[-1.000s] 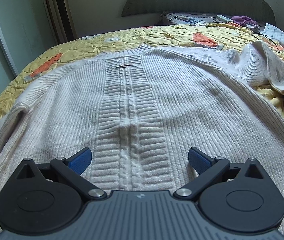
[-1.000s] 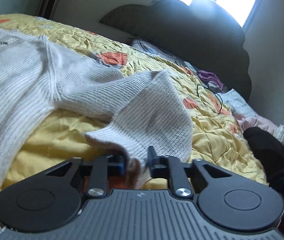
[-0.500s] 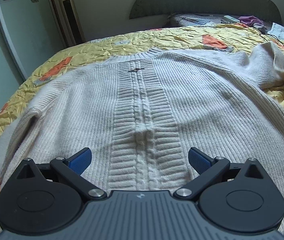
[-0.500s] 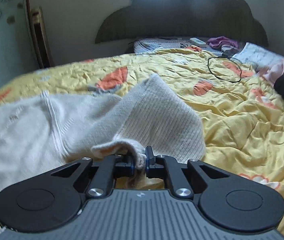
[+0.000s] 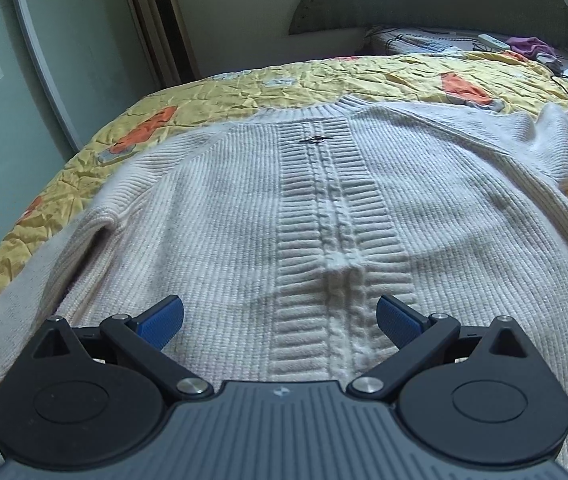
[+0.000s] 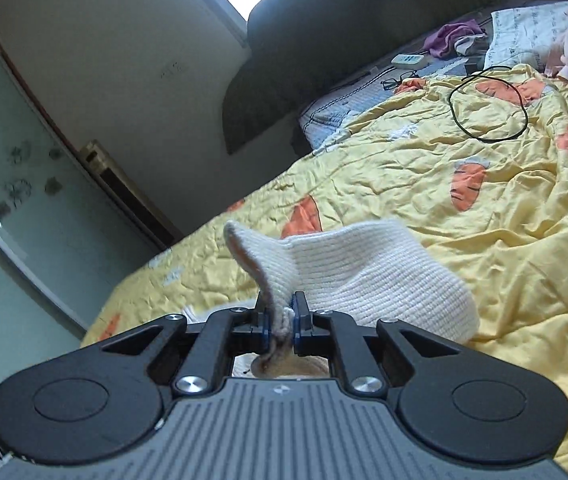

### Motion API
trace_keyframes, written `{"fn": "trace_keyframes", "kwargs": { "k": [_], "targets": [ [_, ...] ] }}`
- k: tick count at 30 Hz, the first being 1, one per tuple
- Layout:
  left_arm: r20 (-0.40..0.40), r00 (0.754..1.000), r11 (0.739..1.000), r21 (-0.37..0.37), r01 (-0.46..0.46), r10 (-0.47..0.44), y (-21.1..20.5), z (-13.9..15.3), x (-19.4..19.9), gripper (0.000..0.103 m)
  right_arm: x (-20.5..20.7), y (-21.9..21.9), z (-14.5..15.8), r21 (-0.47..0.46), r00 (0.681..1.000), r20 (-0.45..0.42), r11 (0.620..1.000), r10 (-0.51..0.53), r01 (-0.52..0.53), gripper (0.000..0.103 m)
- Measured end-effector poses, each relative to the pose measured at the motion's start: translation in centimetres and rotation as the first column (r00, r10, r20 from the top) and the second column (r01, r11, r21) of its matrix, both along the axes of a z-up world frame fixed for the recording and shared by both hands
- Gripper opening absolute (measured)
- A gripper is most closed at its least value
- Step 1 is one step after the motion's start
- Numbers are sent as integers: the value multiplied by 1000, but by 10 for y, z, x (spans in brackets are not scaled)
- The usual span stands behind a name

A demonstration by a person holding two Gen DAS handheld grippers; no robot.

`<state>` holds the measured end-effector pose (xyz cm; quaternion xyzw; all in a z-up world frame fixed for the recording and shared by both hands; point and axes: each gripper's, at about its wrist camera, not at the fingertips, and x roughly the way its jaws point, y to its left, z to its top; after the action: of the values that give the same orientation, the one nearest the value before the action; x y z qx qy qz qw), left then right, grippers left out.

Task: Fold small clothes
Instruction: 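Lift the sleeve cuff with the right gripper and carry it across the sweater back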

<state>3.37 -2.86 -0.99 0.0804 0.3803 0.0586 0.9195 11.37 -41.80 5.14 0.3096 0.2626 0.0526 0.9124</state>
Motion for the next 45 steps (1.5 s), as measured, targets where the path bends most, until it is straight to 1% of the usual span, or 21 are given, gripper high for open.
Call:
{"fn": "trace_keyframes", "kwargs": {
  "k": [4, 6, 11, 20, 27, 33, 36, 39, 42, 45],
  "targets": [
    [-3, 1000, 1000, -4, -20, 20, 5, 0, 5, 103, 9, -1, 2, 105, 1000, 17, 994, 5, -6, 14],
    [-2, 1000, 1000, -3, -24, 24, 6, 0, 6, 103, 14, 3, 1, 141, 1000, 19, 990, 16, -18, 14],
    [4, 1000, 1000, 10, -24, 24, 8, 1, 7, 103, 25, 25, 2, 175, 998, 23, 983, 61, -64, 14],
    [4, 999, 999, 10, -33, 33, 15, -1, 7, 103, 35, 57, 3, 182, 994, 1, 977, 112, -110, 14],
    [19, 999, 998, 32, -45, 45, 23, -4, 8, 103, 38, 71, 2, 191, 991, -14, 973, 137, -131, 14],
    [10, 999, 999, -13, -44, 44, 30, -14, 11, 103, 43, 88, 4, 190, 986, -16, 968, 167, -161, 14],
    [8, 999, 998, -39, -48, 49, 33, -20, 12, 103, 47, 101, -3, 183, 981, -39, 967, 189, -179, 14],
    [14, 999, 997, -64, -50, 51, 37, -22, 11, 103, 52, 114, -14, 196, 974, -69, 961, 214, -198, 14],
    [15, 999, 996, -75, -47, 49, 39, -22, 11, 103, 56, 127, -18, 201, 968, -85, 955, 237, -217, 14],
    [18, 999, 996, -79, -45, 47, 40, -23, 10, 103, 61, 138, -14, 194, 964, -81, 953, 253, -234, 14]
  ]
}}
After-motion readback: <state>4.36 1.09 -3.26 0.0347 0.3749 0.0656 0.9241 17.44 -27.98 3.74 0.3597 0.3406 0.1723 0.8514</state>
